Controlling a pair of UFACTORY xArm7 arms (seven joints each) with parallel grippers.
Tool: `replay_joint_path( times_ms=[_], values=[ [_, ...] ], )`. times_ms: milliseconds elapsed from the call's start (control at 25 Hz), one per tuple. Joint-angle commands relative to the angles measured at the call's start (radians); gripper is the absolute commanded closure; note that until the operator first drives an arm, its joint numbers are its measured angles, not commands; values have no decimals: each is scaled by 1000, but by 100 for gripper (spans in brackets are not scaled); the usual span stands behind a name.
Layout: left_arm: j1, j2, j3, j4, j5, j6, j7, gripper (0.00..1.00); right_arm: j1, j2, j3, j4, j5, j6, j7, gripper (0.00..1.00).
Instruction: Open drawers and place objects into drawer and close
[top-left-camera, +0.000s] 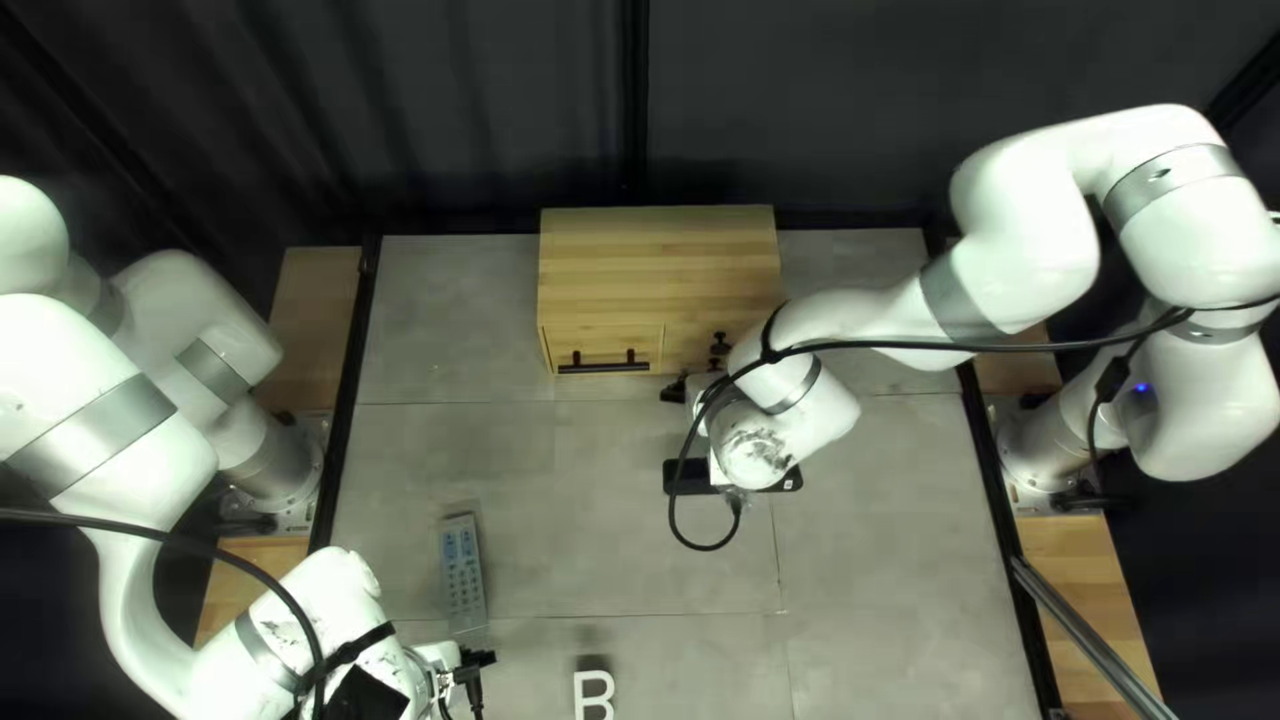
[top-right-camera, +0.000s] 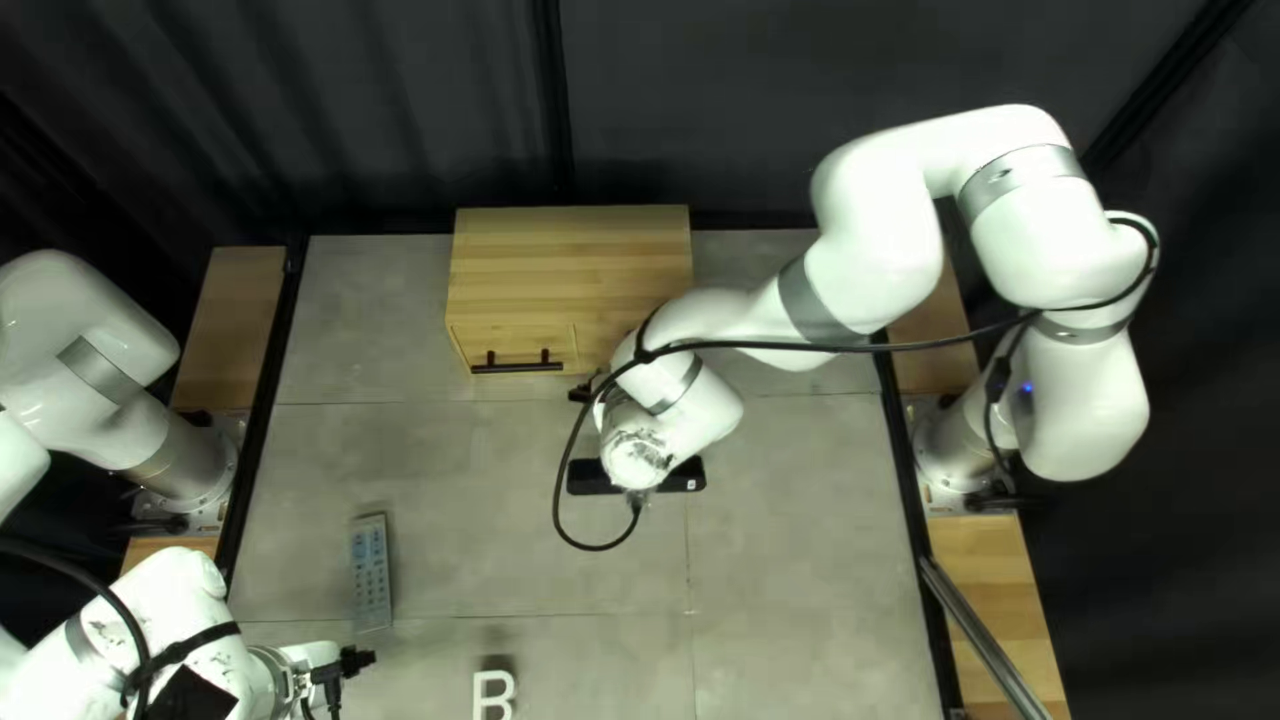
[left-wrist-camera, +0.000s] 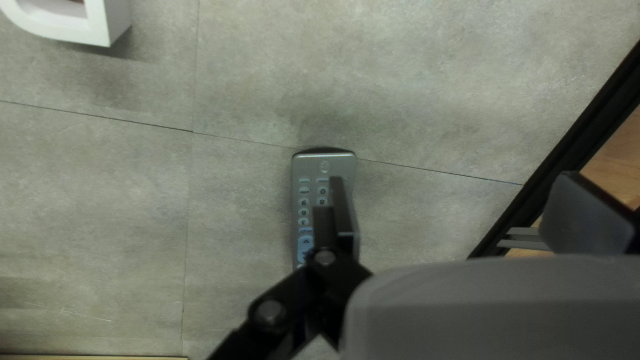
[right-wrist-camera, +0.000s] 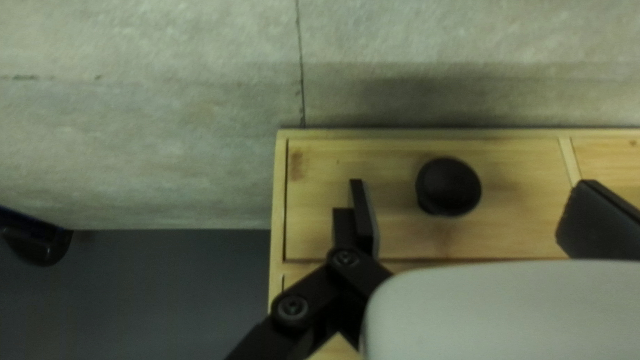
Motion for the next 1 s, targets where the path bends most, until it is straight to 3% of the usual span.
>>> replay_joint_path(
  times_ms=[40, 800, 1000],
  values=[
    [0, 0, 0, 0, 0, 0, 0, 0, 10, -3, 9, -13, 7, -1, 18, 0],
    [0, 0, 0, 0, 0, 0, 0, 0, -10, 44, -18, 7, -15, -15, 28, 0],
    [0, 0, 0, 0, 0, 0, 0, 0, -13, 59, -22, 18, -22, -23, 30, 5]
  ],
)
